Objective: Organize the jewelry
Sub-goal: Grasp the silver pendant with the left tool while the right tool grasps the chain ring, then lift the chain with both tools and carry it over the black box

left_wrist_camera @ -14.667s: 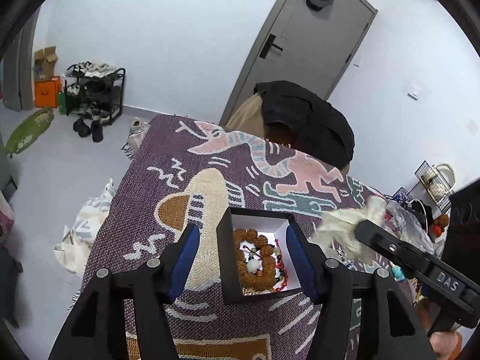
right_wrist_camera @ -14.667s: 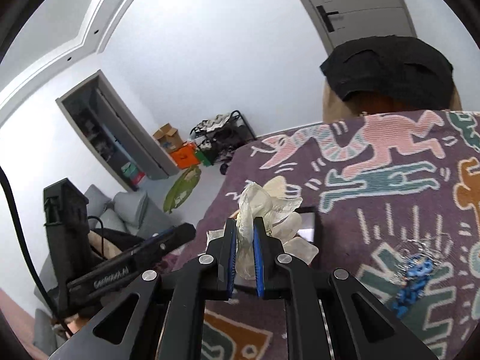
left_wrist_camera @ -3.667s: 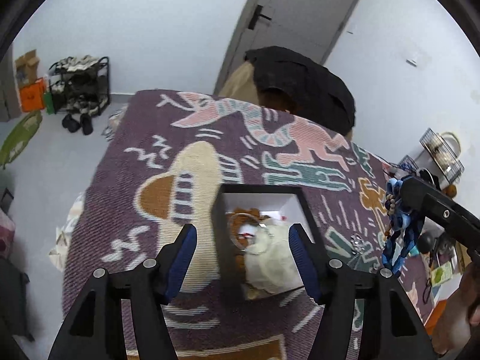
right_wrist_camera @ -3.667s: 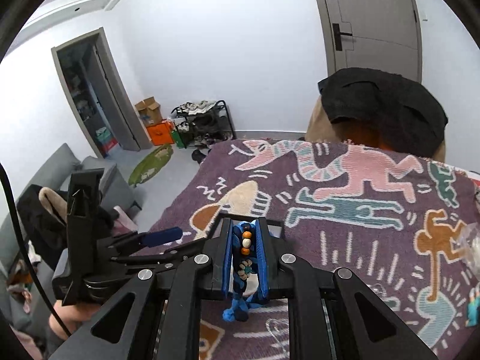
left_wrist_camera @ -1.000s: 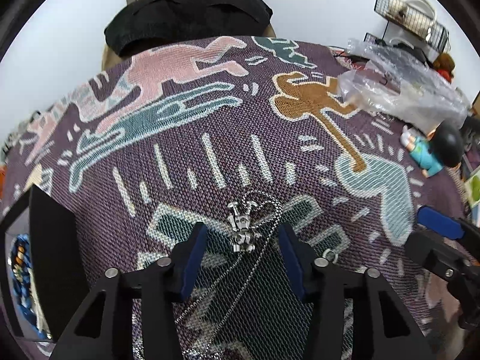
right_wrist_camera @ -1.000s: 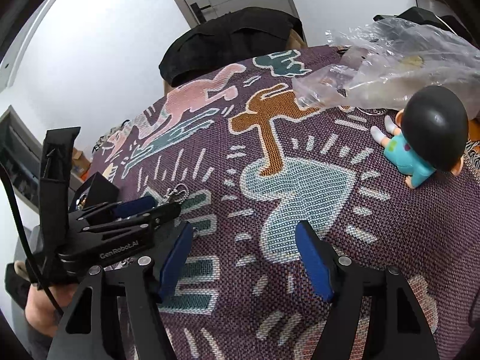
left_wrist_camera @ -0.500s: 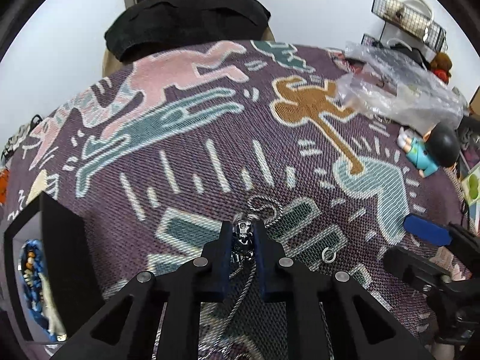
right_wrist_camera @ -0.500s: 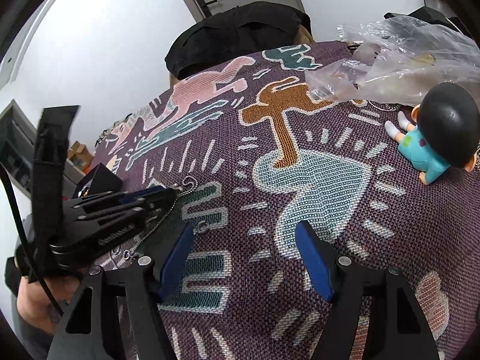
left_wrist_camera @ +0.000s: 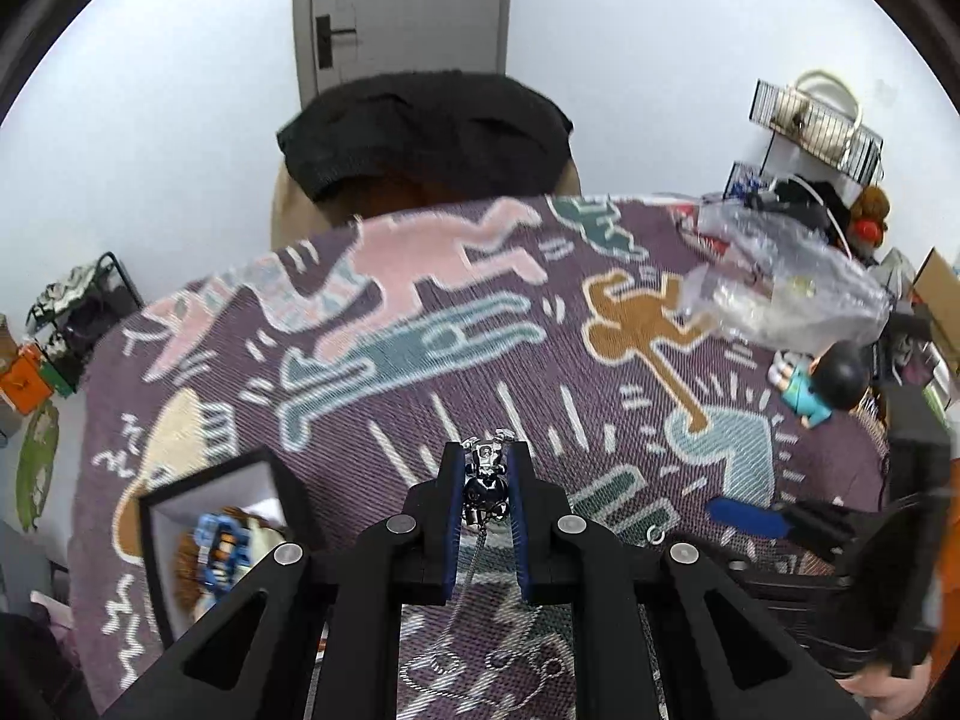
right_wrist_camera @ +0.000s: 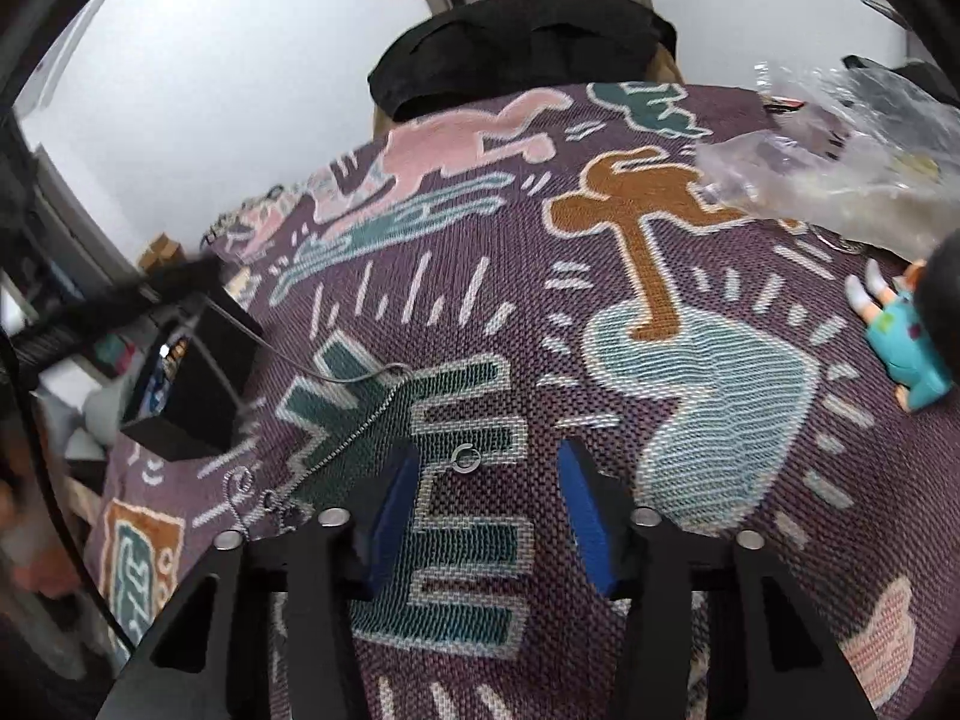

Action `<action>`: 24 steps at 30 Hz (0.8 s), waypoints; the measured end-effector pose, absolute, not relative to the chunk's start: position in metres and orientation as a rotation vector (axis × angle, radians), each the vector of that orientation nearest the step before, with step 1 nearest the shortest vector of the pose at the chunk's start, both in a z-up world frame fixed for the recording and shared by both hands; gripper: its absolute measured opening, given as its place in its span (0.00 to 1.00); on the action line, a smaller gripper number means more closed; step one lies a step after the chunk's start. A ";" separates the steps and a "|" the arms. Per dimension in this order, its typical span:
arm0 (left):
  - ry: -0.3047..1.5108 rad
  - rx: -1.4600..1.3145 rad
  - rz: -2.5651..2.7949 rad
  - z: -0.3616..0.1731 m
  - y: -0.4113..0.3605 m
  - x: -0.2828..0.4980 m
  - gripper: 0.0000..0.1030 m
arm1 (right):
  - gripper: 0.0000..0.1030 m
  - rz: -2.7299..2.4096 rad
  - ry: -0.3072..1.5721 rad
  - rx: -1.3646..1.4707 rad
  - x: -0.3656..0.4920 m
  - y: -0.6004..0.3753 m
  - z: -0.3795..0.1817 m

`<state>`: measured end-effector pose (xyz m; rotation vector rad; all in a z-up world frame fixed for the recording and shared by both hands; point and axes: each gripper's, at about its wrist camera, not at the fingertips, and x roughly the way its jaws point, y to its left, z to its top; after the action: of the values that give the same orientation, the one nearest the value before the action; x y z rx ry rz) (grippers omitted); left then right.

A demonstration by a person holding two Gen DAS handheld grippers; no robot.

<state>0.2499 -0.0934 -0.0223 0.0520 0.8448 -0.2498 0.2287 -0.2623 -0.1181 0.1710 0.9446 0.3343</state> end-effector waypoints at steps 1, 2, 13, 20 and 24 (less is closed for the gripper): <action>0.835 0.052 -0.247 -0.017 -0.091 0.248 0.14 | 0.40 0.334 0.953 0.160 0.230 -0.260 -0.120; 0.825 0.052 -0.245 -0.011 -0.089 0.247 0.14 | 0.38 0.330 0.963 0.152 0.231 -0.258 -0.121; 0.748 0.043 -0.221 0.034 -0.069 0.234 0.14 | 0.27 0.307 1.002 0.020 0.238 -0.233 -0.126; 0.699 0.048 -0.201 0.067 -0.059 0.228 0.14 | 0.14 0.289 0.992 -0.086 0.233 -0.216 -0.125; 0.664 0.062 -0.180 0.093 -0.055 0.224 0.14 | 0.13 0.322 0.971 -0.074 0.228 -0.214 -0.121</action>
<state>0.2238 -0.0552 0.0931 0.0618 0.6635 -0.1796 0.2276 -0.2136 -0.1209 -0.0736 0.9713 0.3222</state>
